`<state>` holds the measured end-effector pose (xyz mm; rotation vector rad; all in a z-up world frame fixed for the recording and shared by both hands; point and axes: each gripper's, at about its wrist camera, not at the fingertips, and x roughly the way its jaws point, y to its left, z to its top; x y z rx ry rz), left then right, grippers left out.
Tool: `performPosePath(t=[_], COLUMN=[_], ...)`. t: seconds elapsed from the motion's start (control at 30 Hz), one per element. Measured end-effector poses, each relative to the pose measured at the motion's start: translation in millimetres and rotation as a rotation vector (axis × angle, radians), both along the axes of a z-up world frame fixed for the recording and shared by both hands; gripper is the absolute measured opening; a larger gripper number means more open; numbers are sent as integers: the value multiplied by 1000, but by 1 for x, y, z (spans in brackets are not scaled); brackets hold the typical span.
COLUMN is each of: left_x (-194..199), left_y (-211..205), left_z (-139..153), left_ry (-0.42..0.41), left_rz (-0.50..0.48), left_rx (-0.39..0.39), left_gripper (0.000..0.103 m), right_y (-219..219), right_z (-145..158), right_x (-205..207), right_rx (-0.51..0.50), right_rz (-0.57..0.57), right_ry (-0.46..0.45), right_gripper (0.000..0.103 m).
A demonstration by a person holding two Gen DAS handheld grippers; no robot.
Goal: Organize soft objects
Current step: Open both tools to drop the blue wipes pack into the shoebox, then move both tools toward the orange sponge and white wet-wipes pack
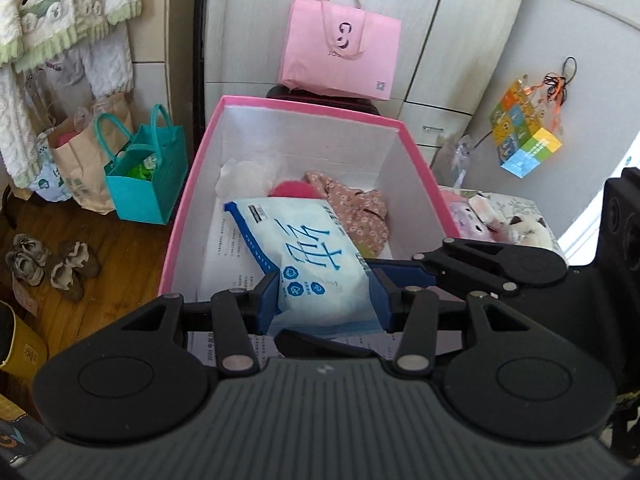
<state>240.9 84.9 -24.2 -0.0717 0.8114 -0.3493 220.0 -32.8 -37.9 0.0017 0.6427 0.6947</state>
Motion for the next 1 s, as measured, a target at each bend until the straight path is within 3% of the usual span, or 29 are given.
performPosePath(t=[0.17,0.5,0.7,1.0], left_x=[-11,-52,-82,-128], left_y=[-4,6,0,-27], left_z=[6,35,54,84], left_ry=[-81,-152,-153,-168], left_rz=[45,38,-32,-190], left_rx=[84,82,50,13], left_gripper=[55,59,60,60], right_y=[-1,-62,-98,-149], right_z=[2,20,44,69], right_x=[-7,-57,-87,-129], right_rx=[-44,39,63,17], right_rz=[0,-21,-44,-140], right_ry=[-7,-24,-45,-90], right_gripper=[72,72,72,72])
